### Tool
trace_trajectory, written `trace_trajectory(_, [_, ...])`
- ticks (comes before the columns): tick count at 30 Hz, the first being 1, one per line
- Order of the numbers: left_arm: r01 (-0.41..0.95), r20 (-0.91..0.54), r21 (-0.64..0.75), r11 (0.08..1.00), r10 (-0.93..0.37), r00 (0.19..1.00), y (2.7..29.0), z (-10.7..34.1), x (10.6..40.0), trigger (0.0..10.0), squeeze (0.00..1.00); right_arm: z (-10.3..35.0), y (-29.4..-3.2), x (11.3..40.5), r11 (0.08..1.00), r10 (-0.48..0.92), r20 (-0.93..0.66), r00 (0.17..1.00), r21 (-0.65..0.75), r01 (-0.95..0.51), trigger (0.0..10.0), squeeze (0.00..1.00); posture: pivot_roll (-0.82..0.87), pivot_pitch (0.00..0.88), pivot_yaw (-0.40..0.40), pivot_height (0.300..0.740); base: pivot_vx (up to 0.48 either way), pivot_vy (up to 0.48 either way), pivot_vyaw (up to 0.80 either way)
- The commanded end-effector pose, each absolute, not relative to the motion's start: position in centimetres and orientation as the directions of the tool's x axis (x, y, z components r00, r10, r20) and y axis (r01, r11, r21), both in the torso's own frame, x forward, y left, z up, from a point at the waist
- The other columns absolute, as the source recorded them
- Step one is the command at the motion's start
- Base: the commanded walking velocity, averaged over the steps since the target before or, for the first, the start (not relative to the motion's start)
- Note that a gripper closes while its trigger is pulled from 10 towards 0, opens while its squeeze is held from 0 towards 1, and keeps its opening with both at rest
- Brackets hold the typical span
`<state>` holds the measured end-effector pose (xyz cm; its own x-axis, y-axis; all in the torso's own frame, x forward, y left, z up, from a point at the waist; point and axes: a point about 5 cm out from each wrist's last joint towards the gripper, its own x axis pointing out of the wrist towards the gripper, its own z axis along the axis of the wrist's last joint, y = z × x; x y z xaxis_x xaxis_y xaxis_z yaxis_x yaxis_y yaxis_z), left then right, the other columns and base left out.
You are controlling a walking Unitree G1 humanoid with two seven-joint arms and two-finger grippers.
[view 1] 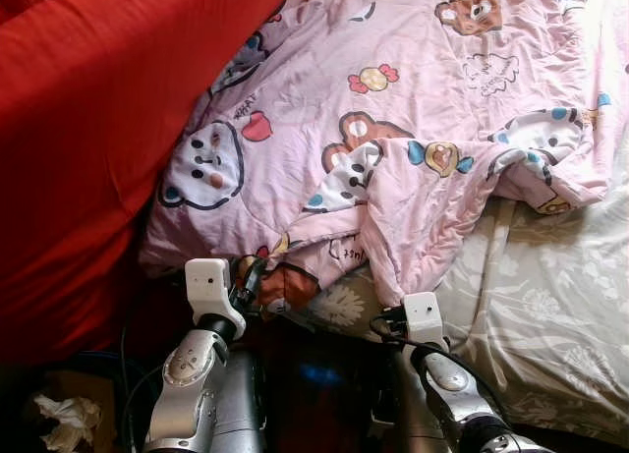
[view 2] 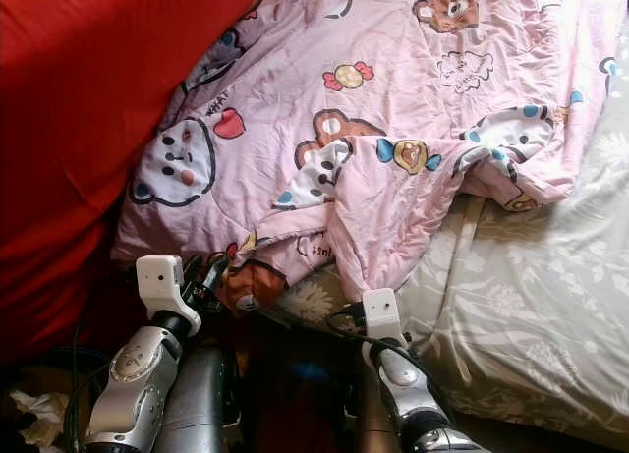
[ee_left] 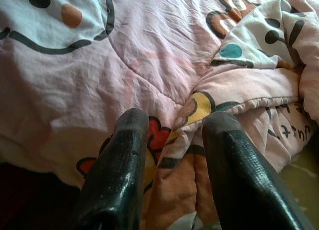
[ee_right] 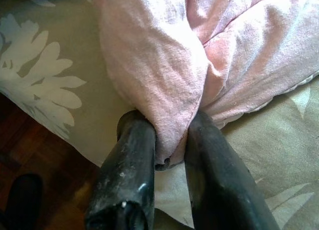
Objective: Clean up the room
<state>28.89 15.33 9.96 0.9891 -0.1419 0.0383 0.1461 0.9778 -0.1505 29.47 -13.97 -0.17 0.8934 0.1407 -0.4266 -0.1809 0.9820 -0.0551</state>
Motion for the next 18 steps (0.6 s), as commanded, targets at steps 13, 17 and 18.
trace_trajectory(13, [0.073, -0.05, -0.146, 0.987, -0.081, 0.995, 17.0, 7.3, 29.5, 10.0, 0.0, -0.6, -15.4, 29.0, 0.99, 0.099, -0.433, 0.896, -0.046, -0.131, 0.0, 0.0, 0.06, 0.27, -0.003, 0.606, 0.0, 0.0, 0.0])
trace_trajectory(17, [0.066, -0.065, -0.14, 0.988, -0.075, 0.995, 17.3, 6.9, 30.1, 10.0, 0.0, -0.2, -16.2, 29.4, 0.997, 0.06, -0.417, 0.907, -0.02, -0.075, 0.0, 0.0, 0.04, 0.233, -0.003, 0.606, 0.0, 0.0, 0.0])
trace_trajectory(18, [0.058, -0.08, -0.135, 0.989, -0.069, 0.994, 17.6, 6.4, 30.3, 10.0, 0.0, -0.1, -16.5, 29.4, 0.999, 0.049, -0.409, 0.911, -0.002, -0.054, 0.0, 0.0, 0.04, 0.21, -0.004, 0.606, 0.0, 0.0, 0.0])
